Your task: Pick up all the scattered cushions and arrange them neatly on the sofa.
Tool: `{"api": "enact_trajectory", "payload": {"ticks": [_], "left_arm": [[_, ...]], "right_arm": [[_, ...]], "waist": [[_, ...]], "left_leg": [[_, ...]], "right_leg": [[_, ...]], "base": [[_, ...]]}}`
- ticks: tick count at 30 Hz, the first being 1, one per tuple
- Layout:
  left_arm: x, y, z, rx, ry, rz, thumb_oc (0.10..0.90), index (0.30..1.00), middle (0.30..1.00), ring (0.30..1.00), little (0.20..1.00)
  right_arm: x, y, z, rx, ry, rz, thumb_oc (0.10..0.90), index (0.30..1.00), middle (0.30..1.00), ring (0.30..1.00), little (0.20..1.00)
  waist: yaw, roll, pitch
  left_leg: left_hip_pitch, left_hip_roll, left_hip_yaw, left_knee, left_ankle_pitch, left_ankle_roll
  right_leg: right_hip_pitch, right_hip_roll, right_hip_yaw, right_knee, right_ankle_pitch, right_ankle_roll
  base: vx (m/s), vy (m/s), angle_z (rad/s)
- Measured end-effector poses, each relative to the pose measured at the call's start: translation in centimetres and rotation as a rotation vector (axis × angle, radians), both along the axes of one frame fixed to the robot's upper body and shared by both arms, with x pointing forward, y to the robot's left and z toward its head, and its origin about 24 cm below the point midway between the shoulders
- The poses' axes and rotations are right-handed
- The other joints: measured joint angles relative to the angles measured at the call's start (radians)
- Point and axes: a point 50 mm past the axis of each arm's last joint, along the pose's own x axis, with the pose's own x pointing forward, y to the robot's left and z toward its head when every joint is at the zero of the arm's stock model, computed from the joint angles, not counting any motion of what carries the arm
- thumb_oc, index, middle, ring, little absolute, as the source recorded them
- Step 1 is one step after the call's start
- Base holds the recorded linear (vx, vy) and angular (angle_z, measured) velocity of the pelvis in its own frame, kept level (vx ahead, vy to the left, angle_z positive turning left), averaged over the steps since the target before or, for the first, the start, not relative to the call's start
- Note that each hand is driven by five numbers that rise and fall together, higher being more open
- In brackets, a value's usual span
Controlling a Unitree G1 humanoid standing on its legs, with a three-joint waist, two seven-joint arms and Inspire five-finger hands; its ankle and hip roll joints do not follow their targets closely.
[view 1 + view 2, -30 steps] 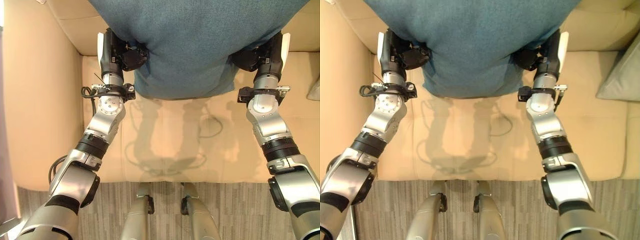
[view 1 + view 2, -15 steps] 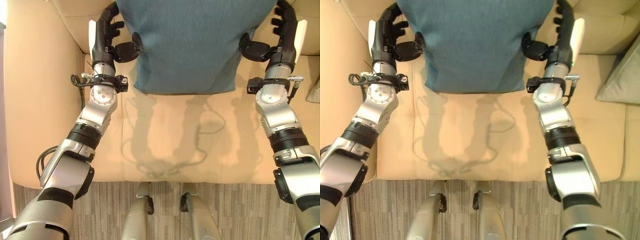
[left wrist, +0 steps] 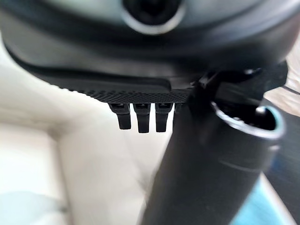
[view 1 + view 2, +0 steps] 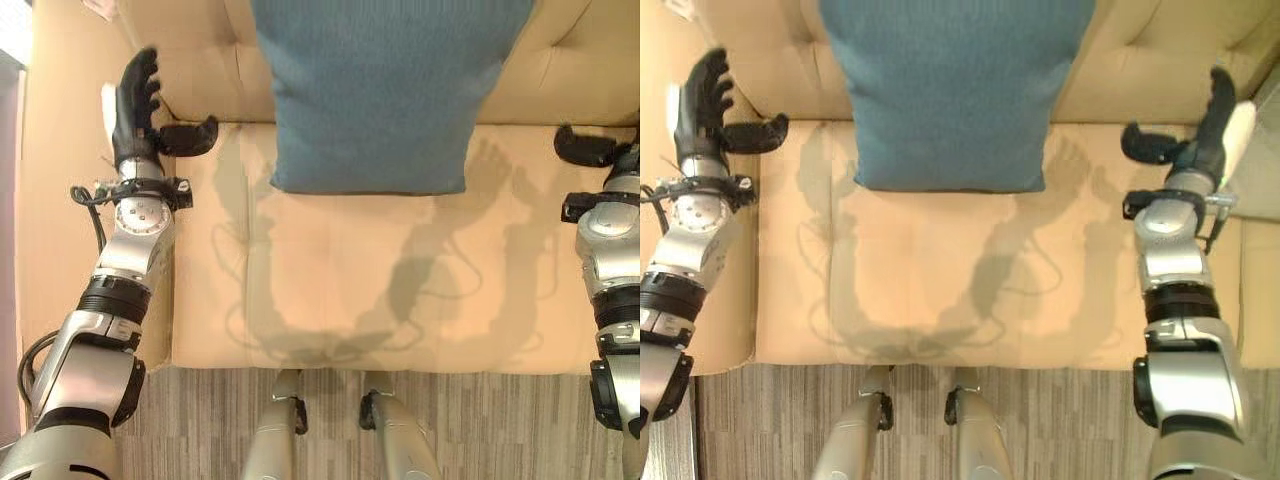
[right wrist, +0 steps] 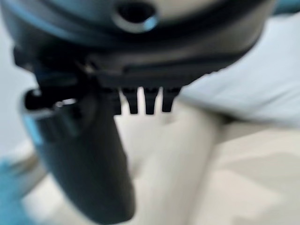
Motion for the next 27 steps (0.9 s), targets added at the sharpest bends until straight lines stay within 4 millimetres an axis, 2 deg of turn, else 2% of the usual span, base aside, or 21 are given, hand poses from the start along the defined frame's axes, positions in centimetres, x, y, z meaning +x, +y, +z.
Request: {"api": "enact_trajectory", "payload": {"ticks": [1,3,4,5,7,10,12,14,16,17,18,20,22,24,27], "left_arm": [[-1.1,0.4,-2.4,0.016,0.047,-0.004,0.800,0.900,0.900,0.900,0.900],[-2.4,0.5,-5.2,-0.008,0.104,-0.011,0.800,0.900,0.900,0.900,0.900],[-3.9,0.4,-7.5,-0.036,0.139,-0.015,0.800,0.900,0.900,0.900,0.900],[-4.7,0.4,-9.3,-0.030,0.201,-0.027,0.800,0.900,0.900,0.900,0.900],[-6.6,0.2,-11.1,-0.067,0.218,-0.029,0.800,0.900,0.900,0.900,0.900],[-9.1,0.6,-14.5,-0.062,0.339,-0.036,0.800,0.900,0.900,0.900,0.900],[-10.9,0.3,-17.3,-0.129,0.424,-0.018,0.800,0.900,0.900,0.900,0.900],[-13.9,0.3,-21.3,-0.171,0.578,-0.004,0.800,0.900,0.900,0.900,0.900],[-16.1,0.4,-24.8,-0.224,0.728,0.032,0.800,0.900,0.900,0.900,0.900],[-18.2,0.4,-27.0,-0.253,0.839,0.055,0.800,0.900,0.900,0.900,0.900],[-20.0,0.4,-28.5,-0.261,0.925,0.071,0.800,0.900,0.900,0.900,0.900],[-21.6,0.2,-30.0,-0.273,1.008,0.085,0.800,0.900,0.900,0.900,0.900],[-24.7,-0.2,-32.5,-0.255,1.187,0.083,0.800,0.900,0.900,0.900,0.900],[-27.0,-0.9,-34.2,-0.239,1.331,0.070,0.800,0.900,0.900,0.900,0.900],[-29.3,-1.7,-35.6,-0.237,1.450,0.070,0.800,0.900,0.900,0.900,0.900]], "right_arm": [[-1.0,-0.4,-3.1,-0.002,0.082,-0.003,0.800,0.900,0.900,0.900,0.900],[-2.1,-0.3,-6.2,0.025,0.149,0.012,0.800,0.900,0.900,0.900,0.900],[-3.3,0.1,-8.7,0.050,0.193,0.026,0.800,0.900,0.900,0.900,0.900],[-4.2,0.1,-10.8,0.056,0.272,0.035,0.800,0.900,0.900,0.900,0.900],[-5.7,0.8,-12.6,0.083,0.285,0.061,0.800,0.900,0.900,0.900,0.900],[-7.9,1.3,-16.3,0.123,0.401,0.081,0.800,0.900,0.900,0.900,0.900],[-9.8,1.7,-19.0,0.184,0.466,0.076,0.800,0.900,0.900,0.900,0.900],[-12.9,2.2,-22.5,0.264,0.584,0.070,0.800,0.900,0.900,0.900,0.900],[-14.6,2.7,-24.9,0.297,0.694,0.086,0.800,0.900,0.900,0.900,0.900],[-16.3,3.0,-26.6,0.312,0.784,0.094,0.800,0.900,0.900,0.900,0.900],[-17.6,3.2,-27.7,0.326,0.845,0.098,0.800,0.900,0.900,0.900,0.900],[-18.5,3.3,-28.6,0.338,0.900,0.105,0.800,0.900,0.900,0.900,0.900],[-20.1,3.8,-30.2,0.341,1.006,0.121,0.800,0.900,0.900,0.900,0.900],[-20.9,4.6,-31.2,0.338,1.074,0.166,0.800,0.900,0.900,0.900,0.900],[-22.2,5.5,-32.6,0.352,1.159,0.193,0.800,0.900,0.900,0.900,0.900]], "waist": [[-0.003,-0.003,0.002],[-0.007,-0.005,0.001],[-0.009,-0.007,-0.001],[-0.009,-0.007,-0.021],[-0.014,-0.015,-0.030],[-0.025,-0.027,-0.052],[-0.029,-0.030,-0.070],[-0.030,-0.029,-0.103],[-0.030,-0.029,-0.136],[-0.031,-0.028,-0.175],[-0.030,-0.029,-0.194],[-0.029,-0.030,-0.198],[-0.030,-0.030,-0.212],[-0.030,-0.030,-0.242],[-0.026,-0.033,-0.262]], "left_leg": [[0.047,0.000,0.002,0.000,0.000,0.000],[0.103,0.000,0.004,0.000,-0.018,-0.006],[0.151,0.002,0.004,-0.001,-0.036,-0.005],[0.166,0.006,0.004,-0.001,-0.060,-0.013],[0.189,0.007,0.005,-0.001,-0.064,-0.007],[0.220,0.008,0.006,-0.001,-0.074,-0.006],[0.262,0.007,0.010,-0.001,-0.084,-0.001],[0.309,0.004,0.012,-0.001,-0.097,0.001],[0.351,0.005,0.017,-0.001,-0.111,0.000],[0.361,0.005,0.017,-0.001,-0.117,-0.001],[0.365,0.006,0.017,-0.001,-0.117,-0.001],[0.382,0.006,0.018,-0.001,-0.117,-0.001],[0.409,0.007,0.020,-0.002,-0.123,0.006],[0.416,0.009,0.022,-0.002,-0.129,0.006],[0.435,0.010,0.023,-0.003,-0.134,0.011]], "right_leg": [[0.049,0.000,-0.002,0.000,-0.003,0.004],[0.107,-0.001,-0.002,0.000,-0.029,0.031],[0.153,0.000,-0.002,-0.001,-0.042,0.020],[0.166,0.004,-0.002,-0.001,-0.067,0.031],[0.189,0.006,-0.001,-0.001,-0.059,0.013],[0.219,0.006,-0.001,-0.001,-0.067,0.021],[0.259,0.004,0.001,-0.001,-0.075,0.026],[0.307,0.002,0.000,-0.002,-0.089,0.025],[0.346,0.002,0.002,-0.002,-0.102,0.028],[0.357,0.002,0.000,-0.002,-0.114,0.033],[0.361,0.003,0.000,-0.002,-0.115,0.032],[0.378,0.003,0.001,-0.002,-0.115,0.032],[0.403,0.004,0.002,-0.003,-0.119,0.026],[0.409,0.006,0.003,-0.003,-0.120,0.025],[0.429,0.006,0.004,-0.003,-0.119,0.024]], "base": [[0.09,-0.012,0.00],[0.10,-0.006,0.01],[0.09,0.013,-0.04],[0.09,0.013,-0.07],[0.02,0.006,-0.01],[0.05,0.016,-0.01],[0.02,0.006,-0.02],[0.00,0.000,0.00],[0.00,0.002,-0.02],[-0.03,0.002,0.00],[-0.03,0.002,0.01],[0.00,0.000,0.00],[0.00,0.000,0.00],[-0.02,-0.014,-0.01],[-0.05,-0.045,0.00]]}}
